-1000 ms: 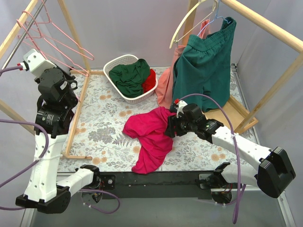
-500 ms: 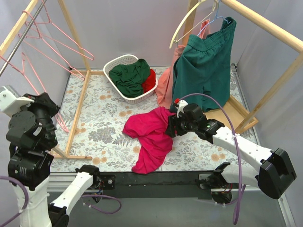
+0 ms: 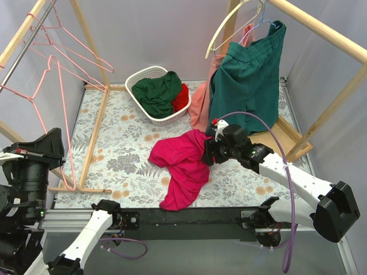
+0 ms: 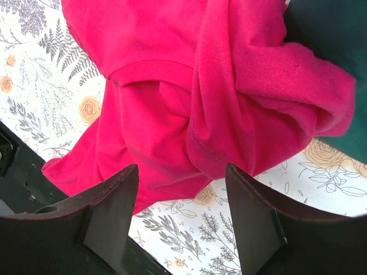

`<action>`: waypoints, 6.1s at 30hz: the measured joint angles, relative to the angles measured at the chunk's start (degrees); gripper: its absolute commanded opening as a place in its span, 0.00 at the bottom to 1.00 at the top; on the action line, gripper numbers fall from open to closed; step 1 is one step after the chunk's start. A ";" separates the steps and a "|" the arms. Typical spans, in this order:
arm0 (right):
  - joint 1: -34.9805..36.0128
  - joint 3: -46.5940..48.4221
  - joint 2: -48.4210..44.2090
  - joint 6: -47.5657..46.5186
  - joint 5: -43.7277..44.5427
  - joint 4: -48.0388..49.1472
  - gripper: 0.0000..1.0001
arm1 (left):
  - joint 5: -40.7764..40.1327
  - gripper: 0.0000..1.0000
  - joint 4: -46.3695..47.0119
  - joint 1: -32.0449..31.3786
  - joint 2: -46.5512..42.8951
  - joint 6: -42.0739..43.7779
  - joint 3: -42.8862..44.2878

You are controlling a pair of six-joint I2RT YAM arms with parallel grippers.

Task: Place the t-shirt on the hanger
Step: Pick up the hanger from the clothesline, then place the T-shirt on the hanger.

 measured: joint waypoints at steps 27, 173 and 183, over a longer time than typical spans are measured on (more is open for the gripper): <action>3.06 -17.31 -13.88 1.73 12.20 7.82 0.68 | 49.68 0.00 6.01 -14.84 17.51 10.78 -29.33; -3.45 -16.06 -22.53 -0.70 8.63 25.86 0.50 | 46.60 0.00 82.62 -38.47 48.04 -0.46 -59.17; -3.69 -20.37 -24.02 -0.66 11.08 26.60 0.03 | 45.05 0.09 79.17 -39.58 48.06 -0.98 -56.65</action>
